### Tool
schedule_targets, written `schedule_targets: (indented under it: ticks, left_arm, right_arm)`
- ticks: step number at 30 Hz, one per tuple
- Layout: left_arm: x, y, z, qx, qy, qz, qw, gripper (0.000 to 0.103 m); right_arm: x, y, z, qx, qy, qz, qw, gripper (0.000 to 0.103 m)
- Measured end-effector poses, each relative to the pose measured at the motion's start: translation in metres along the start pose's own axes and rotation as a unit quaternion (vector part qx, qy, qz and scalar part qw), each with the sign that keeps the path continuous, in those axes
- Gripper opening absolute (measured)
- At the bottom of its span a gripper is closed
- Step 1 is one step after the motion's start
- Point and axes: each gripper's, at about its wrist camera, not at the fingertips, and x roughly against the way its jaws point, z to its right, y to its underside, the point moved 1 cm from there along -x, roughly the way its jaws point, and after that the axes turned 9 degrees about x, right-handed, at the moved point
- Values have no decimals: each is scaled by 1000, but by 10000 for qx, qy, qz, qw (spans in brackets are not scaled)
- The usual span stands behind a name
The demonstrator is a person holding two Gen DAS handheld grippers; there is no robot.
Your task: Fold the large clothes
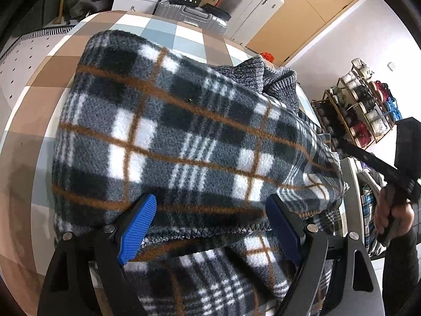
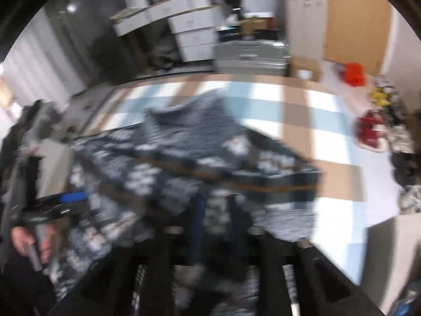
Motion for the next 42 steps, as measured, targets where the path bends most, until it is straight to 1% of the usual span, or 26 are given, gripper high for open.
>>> schedule_targets:
  ticks: [1,2,3,7,9,11,13,14,17,19,21,22,23,24,25,26,28,30,32,33,34,35,37,39,41,42]
  left_arm:
    - [-1,0,1,-49,-28,-3,10000,82]
    - [-1,2,2,-97,-63,10,9999,82]
    - [-1,2,3,-118,-88,23,9999,82]
    - [-4,6,10,-342,-238,70,9991,82]
    - [-8,8,13,-563,-347,91,9978,82]
    - [-10,9,17,-723,-504,94,9961,82]
    - [-9,9,19,-653,-586,51,9961,82]
    - [-7,9,20,-601,-587,19,9965,82]
    - [3,8,19,-265,-270,-93,9992,82]
    - [7,6,19,-172,-58,-143,9997,82]
    - [2,4,18,-151,39,-211,9997,82]
    - [-5,3,15,-125,-21,-274,9995,82]
    - [-12,2,11,-115,-40,-336,9994,81]
    - [-12,2,10,-170,8,-247,9995,82]
    - [-12,2,11,-173,-28,-241,9996,82]
    - [-11,2,12,-130,-117,-294,9994,82]
    - [3,7,16,162,-199,-134,9996,82]
    - [14,9,32,-50,53,-112,9999,82]
    - [24,10,53,-395,153,44,9991,82]
    - [24,9,64,-518,293,29,9982,82]
    - [20,5,72,-594,361,-68,9976,82]
    - [14,0,78,-631,360,-146,9972,82]
    - [-8,-10,81,-550,214,-318,9978,82]
    - [-33,-20,68,-249,-24,-454,9987,82]
    - [-62,-25,55,71,-110,-816,9966,80]
    - [-61,-27,59,-67,22,-630,9980,93]
  right_arm:
    - [-3,0,-8,22,-118,27,9999,97]
    - [-7,3,-18,19,-113,180,9998,102]
    - [-16,5,-25,69,-121,214,9997,102]
    - [-63,26,-30,203,350,-509,9979,101]
    - [-85,39,-42,702,797,-795,9912,101]
    - [-85,40,-53,1022,1115,-743,9857,101]
    - [-81,30,-55,936,1233,-855,9842,100]
    - [-72,25,-55,871,1306,-731,9849,100]
    - [-40,18,-60,894,1266,-67,9879,102]
    - [-47,23,-64,1167,1545,-261,9807,102]
    - [-74,35,-56,1374,2016,-829,9662,102]
    - [-85,41,-51,1337,2031,-1017,9646,101]
    - [-86,48,-41,1138,1858,-949,9713,103]
    - [-82,48,-33,875,1734,-778,9779,103]
    - [-83,46,-26,744,1605,-841,9806,103]
    - [-81,44,-25,732,1584,-836,9811,103]
    - [-73,35,-23,716,1600,-770,9815,103]
    - [-55,21,-26,579,1440,-362,9872,103]
    - [-38,8,-32,493,1154,105,9920,103]
    - [-32,-1,-37,472,1026,345,9930,103]
    - [-32,-7,-41,489,988,413,9930,103]
    - [-36,-11,-49,506,1035,373,9926,103]
    - [-56,-12,-51,474,1309,-37,9903,103]
    - [-85,-6,-40,454,1409,-559,9874,103]
    - [-111,11,-36,404,1499,-956,9832,103]
    - [-114,18,-33,361,1402,-927,9851,103]
